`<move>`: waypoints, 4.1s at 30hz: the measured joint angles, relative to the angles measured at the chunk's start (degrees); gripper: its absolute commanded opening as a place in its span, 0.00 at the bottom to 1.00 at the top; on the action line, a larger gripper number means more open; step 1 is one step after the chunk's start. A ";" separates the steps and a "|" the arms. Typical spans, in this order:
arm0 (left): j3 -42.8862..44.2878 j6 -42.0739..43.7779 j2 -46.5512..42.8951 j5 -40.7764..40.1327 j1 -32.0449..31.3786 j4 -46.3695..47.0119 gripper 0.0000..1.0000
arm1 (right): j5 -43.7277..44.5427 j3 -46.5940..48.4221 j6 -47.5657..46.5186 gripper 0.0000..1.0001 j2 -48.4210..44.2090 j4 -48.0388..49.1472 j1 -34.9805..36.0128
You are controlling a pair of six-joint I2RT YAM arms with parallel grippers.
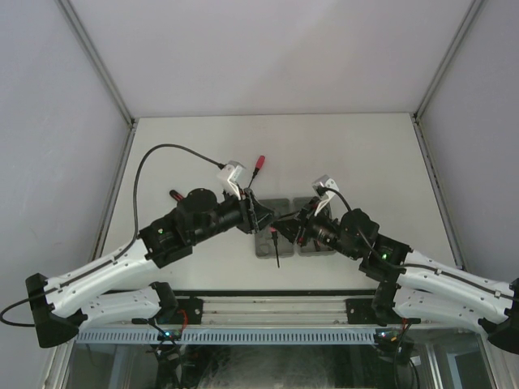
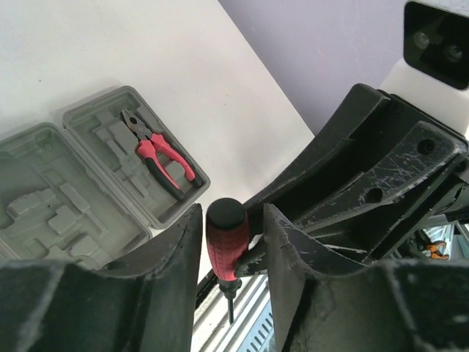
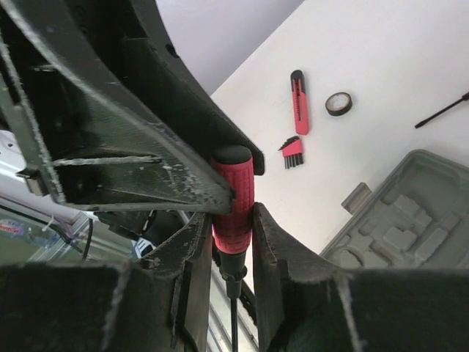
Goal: Sort the tools into containers
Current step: Place the screwdriver in the storage box.
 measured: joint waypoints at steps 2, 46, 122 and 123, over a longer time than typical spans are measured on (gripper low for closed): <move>0.00 -0.07 -0.02 0.04 0.07 0.17 0.65 | 0.57 0.00 0.02 0.02 0.00 -0.81 -0.09; -6.01 7.02 -6.86 -7.52 19.04 -20.52 0.73 | 4.24 13.09 2.34 0.00 21.64 -28.89 -27.04; -5.68 11.32 -2.95 -8.39 19.41 -25.70 0.72 | 3.78 23.67 1.88 0.07 53.09 -26.84 -27.08; -5.68 11.32 -2.95 -8.37 19.41 -25.70 0.72 | 3.80 23.80 1.88 0.11 53.24 -26.84 -27.08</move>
